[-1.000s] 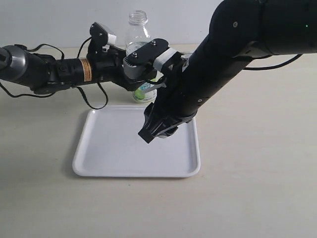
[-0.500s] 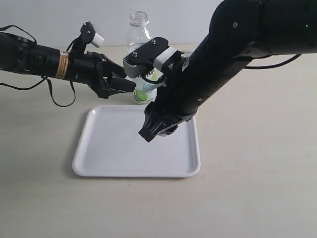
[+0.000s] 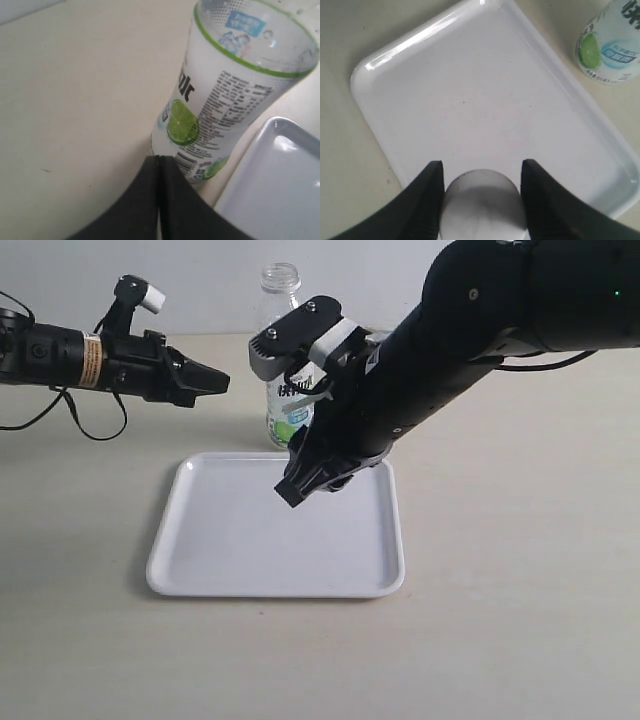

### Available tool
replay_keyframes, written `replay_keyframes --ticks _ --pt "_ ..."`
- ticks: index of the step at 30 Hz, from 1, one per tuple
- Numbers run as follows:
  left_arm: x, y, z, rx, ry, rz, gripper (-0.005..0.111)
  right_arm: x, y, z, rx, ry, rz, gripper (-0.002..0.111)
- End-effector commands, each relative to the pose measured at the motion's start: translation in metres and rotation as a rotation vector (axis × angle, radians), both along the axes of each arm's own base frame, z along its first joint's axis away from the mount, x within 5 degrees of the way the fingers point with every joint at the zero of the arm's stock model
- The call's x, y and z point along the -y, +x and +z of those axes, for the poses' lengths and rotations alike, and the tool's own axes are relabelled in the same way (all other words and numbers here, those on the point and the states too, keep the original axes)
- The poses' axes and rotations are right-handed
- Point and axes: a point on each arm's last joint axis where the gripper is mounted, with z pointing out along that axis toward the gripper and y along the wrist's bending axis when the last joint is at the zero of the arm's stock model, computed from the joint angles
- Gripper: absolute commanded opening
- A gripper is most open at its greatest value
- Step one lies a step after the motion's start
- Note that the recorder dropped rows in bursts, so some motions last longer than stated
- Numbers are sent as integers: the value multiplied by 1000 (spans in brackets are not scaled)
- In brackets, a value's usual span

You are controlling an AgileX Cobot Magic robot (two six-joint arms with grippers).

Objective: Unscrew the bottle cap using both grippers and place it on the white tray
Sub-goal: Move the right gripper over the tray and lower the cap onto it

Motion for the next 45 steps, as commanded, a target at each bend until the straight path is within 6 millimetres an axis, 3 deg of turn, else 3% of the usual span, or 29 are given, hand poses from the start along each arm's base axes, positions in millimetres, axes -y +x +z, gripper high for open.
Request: replay_keyframes --ticks 1,11,27,45 --pt "-1 0 4 34 -38 39 0 2 12 -18 -2 -9 -42 0" --pt "2 -3 7 62 -65 -8 0 18 30 -50 -54 -38 -128 0" --pt "3 -4 8 70 -75 -26 0 17 44 -89 -31 -54 -177 0" --pt "4 -5 9 76 -86 -40 0 17 49 -101 -17 -45 -222 0"
